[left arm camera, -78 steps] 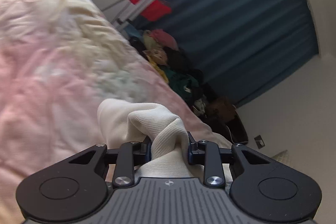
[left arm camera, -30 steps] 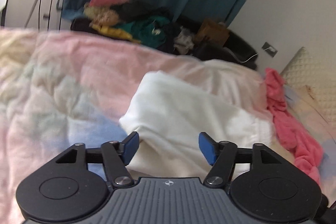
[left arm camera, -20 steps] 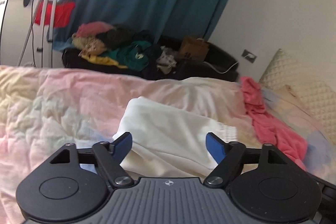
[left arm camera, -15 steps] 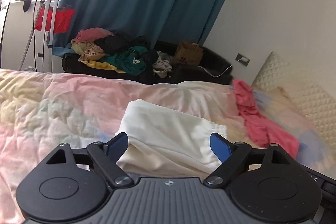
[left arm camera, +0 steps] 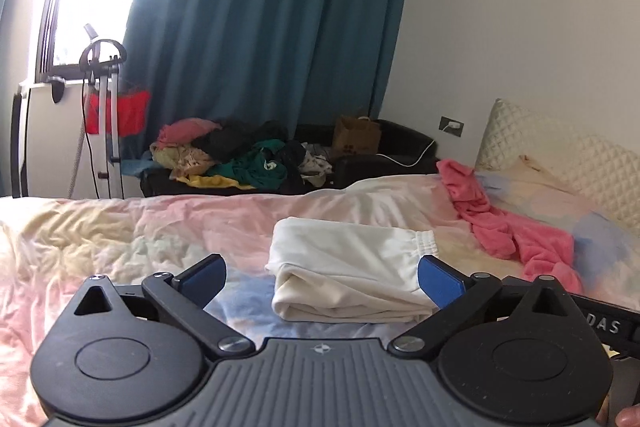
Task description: Fold clothes
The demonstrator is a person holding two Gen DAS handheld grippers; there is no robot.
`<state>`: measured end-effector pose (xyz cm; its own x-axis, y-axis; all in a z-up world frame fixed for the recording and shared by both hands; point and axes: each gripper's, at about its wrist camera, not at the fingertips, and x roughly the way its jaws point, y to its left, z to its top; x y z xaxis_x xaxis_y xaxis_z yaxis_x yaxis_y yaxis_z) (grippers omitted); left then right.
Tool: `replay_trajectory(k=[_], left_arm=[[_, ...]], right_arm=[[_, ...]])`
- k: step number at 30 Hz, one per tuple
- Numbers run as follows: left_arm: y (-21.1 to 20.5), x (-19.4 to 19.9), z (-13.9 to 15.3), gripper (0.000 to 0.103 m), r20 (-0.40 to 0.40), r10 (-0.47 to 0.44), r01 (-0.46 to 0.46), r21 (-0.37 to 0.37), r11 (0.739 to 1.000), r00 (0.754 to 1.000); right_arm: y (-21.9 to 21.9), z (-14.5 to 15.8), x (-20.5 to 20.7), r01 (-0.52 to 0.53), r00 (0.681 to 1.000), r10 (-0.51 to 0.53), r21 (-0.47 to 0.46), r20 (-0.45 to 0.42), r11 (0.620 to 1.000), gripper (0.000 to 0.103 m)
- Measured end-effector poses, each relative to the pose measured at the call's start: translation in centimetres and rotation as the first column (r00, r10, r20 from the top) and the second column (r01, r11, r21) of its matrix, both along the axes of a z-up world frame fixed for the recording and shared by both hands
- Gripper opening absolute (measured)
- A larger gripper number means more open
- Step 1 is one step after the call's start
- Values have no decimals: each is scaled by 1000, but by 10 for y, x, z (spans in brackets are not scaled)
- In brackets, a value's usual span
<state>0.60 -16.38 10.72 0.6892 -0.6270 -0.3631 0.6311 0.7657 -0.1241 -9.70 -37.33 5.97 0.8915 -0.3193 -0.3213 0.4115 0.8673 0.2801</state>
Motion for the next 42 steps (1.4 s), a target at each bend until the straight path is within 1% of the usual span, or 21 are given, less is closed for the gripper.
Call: replay_trajectory(k=[2, 4, 7, 9, 11, 15, 18, 22, 23, 29, 33, 37, 42], left_arm=[[7, -9, -3, 103, 7, -8, 8, 2, 1000, 1000], [15, -15, -7, 103, -16, -22, 21, -14, 1000, 1000], [24, -27, -13, 103, -4, -19, 18, -23, 1000, 1000], [26, -35, -18, 103, 24, -6, 6, -2, 1000, 1000], [26, -33, -25, 103, 37, 4, -5, 15, 1000, 999], [28, -33, -39, 103, 15, 22, -22, 18, 1000, 1000], [32, -32, -51, 103, 0, 26, -26, 23, 999, 1000], [30, -29, -61, 103, -5, 38, -38, 52, 998, 999], [30, -29, -63, 103, -7, 36, -36, 57, 998, 999], [32, -27, -63, 103, 1, 22, -22, 58, 998, 1000], [31, -28, -61, 103, 2, 25, -25, 55, 998, 1000], [33, -27, -60, 103, -1, 28, -28, 54, 998, 1000], [35, -22, -58, 103, -11, 39, -38, 46, 998, 999]], right_arm=[[9, -6, -5, 4, 1000, -3, -45, 14, 999, 90], [16, -12, -8, 9, 1000, -8, -77, 14, 997, 90], [21, -22, -9, 4, 1000, -3, -69, 10, 998, 90], [21, -28, -12, 7, 1000, -7, -57, 7, 998, 90], [23, -35, -12, 14, 1000, -14, -53, -1, 998, 90], [26, -47, -12, 38, 999, -39, -46, -17, 998, 90], [30, -53, -15, 58, 998, -57, -63, 6, 996, 90], [37, -58, -12, 86, 996, -87, -110, -7, 990, 90], [37, -59, -9, 79, 996, -82, -112, -18, 990, 90], [37, -60, 1, 58, 996, -66, -123, -64, 991, 90], [37, -60, 3, 50, 995, -60, -119, -75, 992, 90], [42, -60, 6, 52, 995, -64, -143, -82, 988, 90], [50, -60, 13, 24, 993, -45, -180, -113, 983, 90]])
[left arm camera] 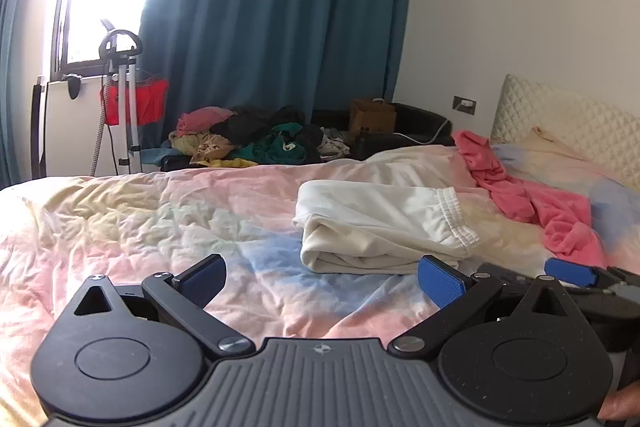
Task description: Fold clothes
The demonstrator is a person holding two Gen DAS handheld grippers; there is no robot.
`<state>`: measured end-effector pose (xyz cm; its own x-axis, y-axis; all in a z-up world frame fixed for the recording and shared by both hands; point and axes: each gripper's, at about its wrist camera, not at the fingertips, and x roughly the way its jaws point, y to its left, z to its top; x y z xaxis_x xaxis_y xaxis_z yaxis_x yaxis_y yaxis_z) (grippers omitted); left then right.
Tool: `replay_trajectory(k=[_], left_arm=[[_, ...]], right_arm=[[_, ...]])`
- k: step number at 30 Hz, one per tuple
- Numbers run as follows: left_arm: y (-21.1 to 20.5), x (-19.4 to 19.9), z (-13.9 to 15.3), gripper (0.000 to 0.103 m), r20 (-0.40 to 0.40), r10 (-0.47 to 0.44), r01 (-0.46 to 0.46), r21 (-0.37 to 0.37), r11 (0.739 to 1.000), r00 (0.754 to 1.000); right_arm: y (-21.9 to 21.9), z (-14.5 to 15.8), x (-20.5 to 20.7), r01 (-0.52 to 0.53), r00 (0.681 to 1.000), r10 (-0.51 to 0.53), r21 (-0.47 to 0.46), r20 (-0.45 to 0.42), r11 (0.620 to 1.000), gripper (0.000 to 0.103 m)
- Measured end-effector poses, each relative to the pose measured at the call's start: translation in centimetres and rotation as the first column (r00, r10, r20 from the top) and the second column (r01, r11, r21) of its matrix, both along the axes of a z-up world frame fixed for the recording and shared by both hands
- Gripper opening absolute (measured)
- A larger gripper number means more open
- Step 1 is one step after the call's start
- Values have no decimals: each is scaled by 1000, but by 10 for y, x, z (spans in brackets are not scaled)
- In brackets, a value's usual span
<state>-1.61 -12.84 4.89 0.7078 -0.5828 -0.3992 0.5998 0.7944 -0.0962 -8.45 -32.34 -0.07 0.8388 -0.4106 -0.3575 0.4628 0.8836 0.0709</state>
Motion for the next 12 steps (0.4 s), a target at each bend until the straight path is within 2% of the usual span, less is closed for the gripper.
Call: replay_trajectory(k=[12], left_arm=[[3, -3, 7, 103, 28, 17, -17, 6, 1000, 999]], right_arm=[[-3, 0, 3, 12, 1000, -12, 24, -11, 1000, 90]])
